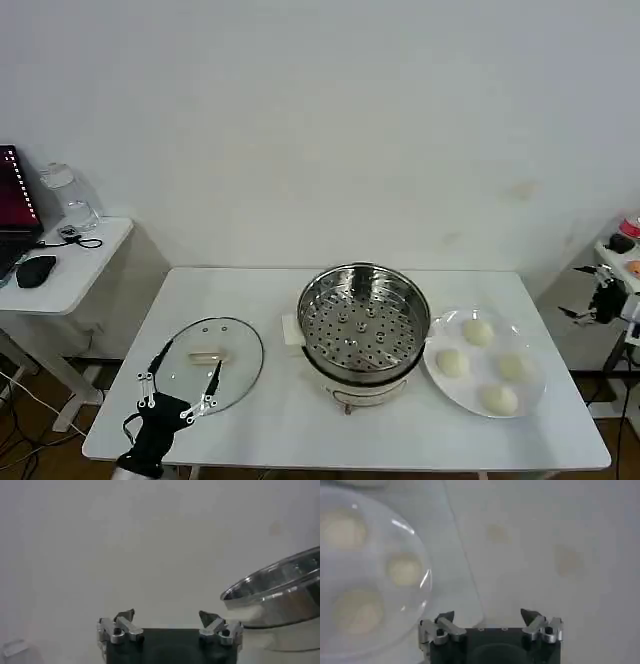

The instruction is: Take steamed baozi put them in steamer then cover it.

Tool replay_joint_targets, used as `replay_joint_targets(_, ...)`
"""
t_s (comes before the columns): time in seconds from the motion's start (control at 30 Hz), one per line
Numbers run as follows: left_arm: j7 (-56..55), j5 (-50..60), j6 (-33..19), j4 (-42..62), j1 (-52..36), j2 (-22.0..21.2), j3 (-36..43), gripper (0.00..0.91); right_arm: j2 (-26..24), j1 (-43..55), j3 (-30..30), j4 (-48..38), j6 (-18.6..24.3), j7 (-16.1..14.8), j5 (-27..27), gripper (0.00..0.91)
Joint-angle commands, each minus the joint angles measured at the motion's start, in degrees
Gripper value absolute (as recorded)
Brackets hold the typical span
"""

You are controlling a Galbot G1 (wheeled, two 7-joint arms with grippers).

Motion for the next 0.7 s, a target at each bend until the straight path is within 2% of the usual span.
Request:
replay_joint_targets(0.03,0.02,0.27,0.02,0.00,-0.56,0.23,0.89,0.907,-1.03,10.21,-9.46,-4.07,1.02,-3.46,-2.66,0.907)
replay_joint_targets(0.07,0.00,0.26,0.02,-0.07,-0.48,0.30,0.92,0.907,-0.07,17.92,-17.10,-4.55,1.04,-4.46,-2.57,0.907)
replay_joint_targets(0.1,0.01,0.27,-0.01,-0.10,-0.41,0.38,0.91,0.907,0.38,22.99,-20.50,-5.09,1.24,-5.65,-2.64,0.907)
replay_joint_targets(0.17,0.00,0.31,-0.09,-0.28,-0.18,0.55,0.98,0.907,0.63,26.98,-25.42,-5.52,2.01,-7.27,-2.36,0.907)
replay_joint_targets(0.3,-0.01,0.35,-0.36,-0.54,0.28,0.79,0.92,0.907,1.65,31.01,-30.37,-5.70,2.70,-12.06,-1.41,0.907)
replay_joint_targets(0.37,-0.02,0.40,-0.59,-0.76,0.66,0.92,0.83,0.907,2.81,34.89,-34.25,-6.35,2.96,-15.56,-0.57,0.907)
replay_joint_targets(0.4,-0.02,0.48,-0.72,-0.84,0.94,0.92,0.74,0.907,3.50,38.63,-38.29,-6.95,3.41,-16.94,-0.54,0.907)
replay_joint_targets(0.43,-0.02,0.51,-0.84,-0.86,1.03,0.93,0.69,0.907,3.80,41.11,-39.60,-7.30,3.72,-17.78,-0.46,0.907)
replay_joint_targets(0.5,-0.04,0.75,-1.11,-0.86,1.27,0.71,0.65,0.907,5.95,49.50,-48.26,-9.21,4.80,-20.00,-0.42,0.907)
replay_joint_targets(0.6,-0.05,0.88,-1.59,-1.10,1.87,0.30,0.53,0.907,9.29,56.65,-56.21,-12.34,5.92,-22.38,0.41,0.907)
replay_joint_targets(0.63,-0.06,0.87,-1.67,-1.12,1.97,0.20,0.47,0.907,9.62,57.14,-56.80,-12.61,5.90,-22.69,0.93,0.907)
replay_joint_targets(0.7,-0.10,0.85,-2.06,-1.10,2.15,-0.22,0.34,0.907,11.92,63.41,-62.99,-14.29,5.72,-24.10,2.37,0.907)
